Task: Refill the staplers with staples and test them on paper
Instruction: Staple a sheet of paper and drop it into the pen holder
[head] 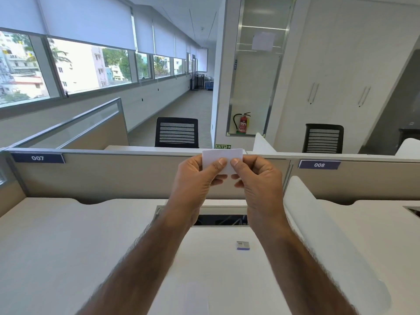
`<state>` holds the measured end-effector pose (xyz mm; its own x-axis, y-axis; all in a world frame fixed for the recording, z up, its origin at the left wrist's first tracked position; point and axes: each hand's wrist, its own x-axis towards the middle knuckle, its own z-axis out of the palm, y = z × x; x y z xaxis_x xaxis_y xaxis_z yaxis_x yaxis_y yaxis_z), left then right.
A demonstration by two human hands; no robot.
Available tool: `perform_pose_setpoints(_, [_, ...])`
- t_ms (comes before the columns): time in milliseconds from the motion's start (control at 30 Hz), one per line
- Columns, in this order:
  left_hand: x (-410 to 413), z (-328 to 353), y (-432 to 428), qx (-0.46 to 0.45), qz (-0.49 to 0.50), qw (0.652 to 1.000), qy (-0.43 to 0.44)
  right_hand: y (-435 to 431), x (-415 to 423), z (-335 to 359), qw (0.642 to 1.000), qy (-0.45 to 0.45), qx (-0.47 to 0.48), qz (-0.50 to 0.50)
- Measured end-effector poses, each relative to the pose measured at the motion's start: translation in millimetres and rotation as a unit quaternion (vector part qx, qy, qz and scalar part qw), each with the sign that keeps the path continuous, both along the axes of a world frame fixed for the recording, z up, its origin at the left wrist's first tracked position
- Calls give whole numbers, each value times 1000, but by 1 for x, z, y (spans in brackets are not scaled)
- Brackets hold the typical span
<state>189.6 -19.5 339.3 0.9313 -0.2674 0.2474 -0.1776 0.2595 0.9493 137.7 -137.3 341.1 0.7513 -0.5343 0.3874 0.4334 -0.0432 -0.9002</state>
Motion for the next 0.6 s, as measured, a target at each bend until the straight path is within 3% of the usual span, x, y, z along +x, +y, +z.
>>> perform_pose_setpoints(167, [1, -1, 3, 2, 7, 1000, -2, -1, 2, -4, 1000, 3, -18, -2])
perform_pose_setpoints(300, [0, -20, 10, 12, 43, 999, -31, 0, 7, -13, 991, 21, -128, -14])
perform_pose_setpoints(467, [-1, -122, 49, 235, 194, 948, -94, 5, 21, -43, 961, 74, -262, -58])
perform_pose_setpoints(600, [0, -241, 91, 468, 171, 861, -103, 15, 36, -81, 937, 110, -329, -50])
